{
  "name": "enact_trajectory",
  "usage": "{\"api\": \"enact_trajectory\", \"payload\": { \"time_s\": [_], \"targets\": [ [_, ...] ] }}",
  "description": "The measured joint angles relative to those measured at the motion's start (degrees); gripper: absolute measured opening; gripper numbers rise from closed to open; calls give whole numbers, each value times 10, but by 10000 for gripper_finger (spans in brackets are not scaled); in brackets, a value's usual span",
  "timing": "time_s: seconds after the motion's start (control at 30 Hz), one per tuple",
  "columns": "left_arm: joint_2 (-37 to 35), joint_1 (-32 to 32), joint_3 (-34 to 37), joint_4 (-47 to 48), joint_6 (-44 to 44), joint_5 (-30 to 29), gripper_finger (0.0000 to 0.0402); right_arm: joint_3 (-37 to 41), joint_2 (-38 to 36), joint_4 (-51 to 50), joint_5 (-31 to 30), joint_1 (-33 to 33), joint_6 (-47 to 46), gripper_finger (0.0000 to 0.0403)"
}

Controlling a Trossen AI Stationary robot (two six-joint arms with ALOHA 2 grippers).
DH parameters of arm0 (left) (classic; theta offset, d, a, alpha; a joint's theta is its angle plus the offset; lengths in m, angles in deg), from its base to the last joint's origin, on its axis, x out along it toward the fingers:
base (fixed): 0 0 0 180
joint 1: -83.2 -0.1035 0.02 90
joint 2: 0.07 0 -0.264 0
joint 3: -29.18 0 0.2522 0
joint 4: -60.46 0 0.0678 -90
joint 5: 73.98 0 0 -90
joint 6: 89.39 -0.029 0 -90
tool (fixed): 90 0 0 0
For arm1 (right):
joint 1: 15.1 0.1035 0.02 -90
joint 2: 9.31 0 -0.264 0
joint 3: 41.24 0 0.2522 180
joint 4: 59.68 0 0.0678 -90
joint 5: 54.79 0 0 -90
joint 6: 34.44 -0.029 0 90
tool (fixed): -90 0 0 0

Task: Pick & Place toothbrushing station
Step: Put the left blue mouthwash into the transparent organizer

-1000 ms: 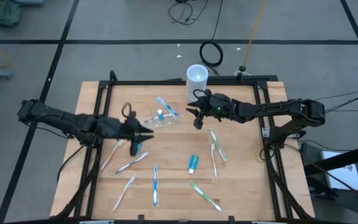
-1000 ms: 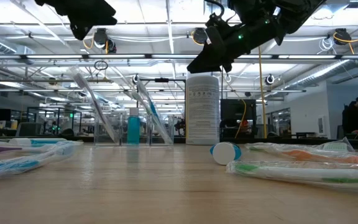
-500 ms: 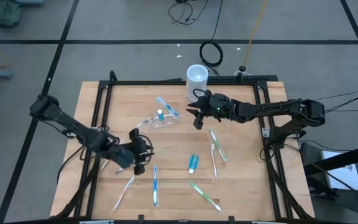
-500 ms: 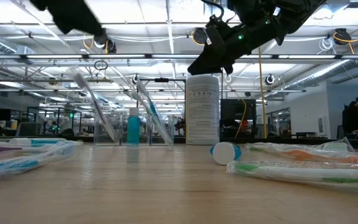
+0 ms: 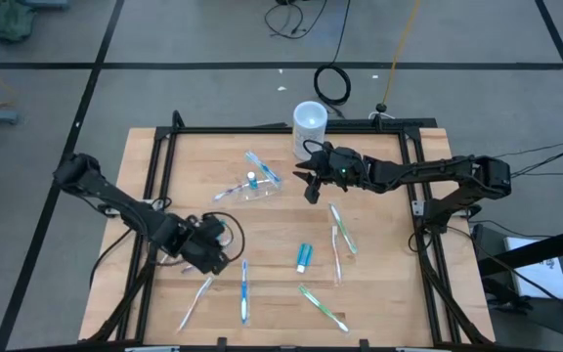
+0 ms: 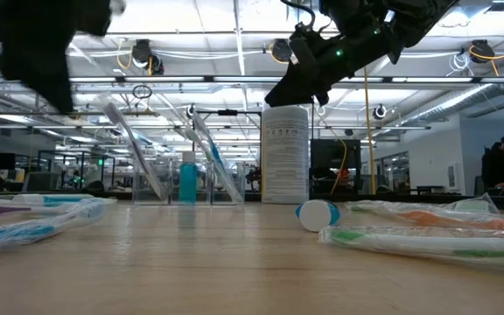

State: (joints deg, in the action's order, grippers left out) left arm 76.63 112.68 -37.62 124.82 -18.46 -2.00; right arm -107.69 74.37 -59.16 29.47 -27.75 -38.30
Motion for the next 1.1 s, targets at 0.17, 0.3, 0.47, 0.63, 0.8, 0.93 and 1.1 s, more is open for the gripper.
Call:
{"api": "enact_trajectory", "payload": {
  "time_s": [0.17,0.3,0.47,0.63,0.8,0.93,1.1],
  "targets": [
    [34,-1,0,67,120,-19,106,0,0,6,0,0,0,100],
    [52,-9,0,60,136,-37,106,0,0,19,0,0,1,100],
    [60,-40,0,64,91,68,106,0,0,29,0,0,2,100],
    [60,-72,0,66,28,105,106,0,0,52,0,0,6,100],
    [60,-91,0,66,0,105,106,0,0,67,0,0,29,100],
    [60,-93,0,66,-22,110,106,0,0,69,0,0,31,100],
    [60,-93,0,64,-55,105,107,0,0,77,0,0,31,100]
  ]
}}
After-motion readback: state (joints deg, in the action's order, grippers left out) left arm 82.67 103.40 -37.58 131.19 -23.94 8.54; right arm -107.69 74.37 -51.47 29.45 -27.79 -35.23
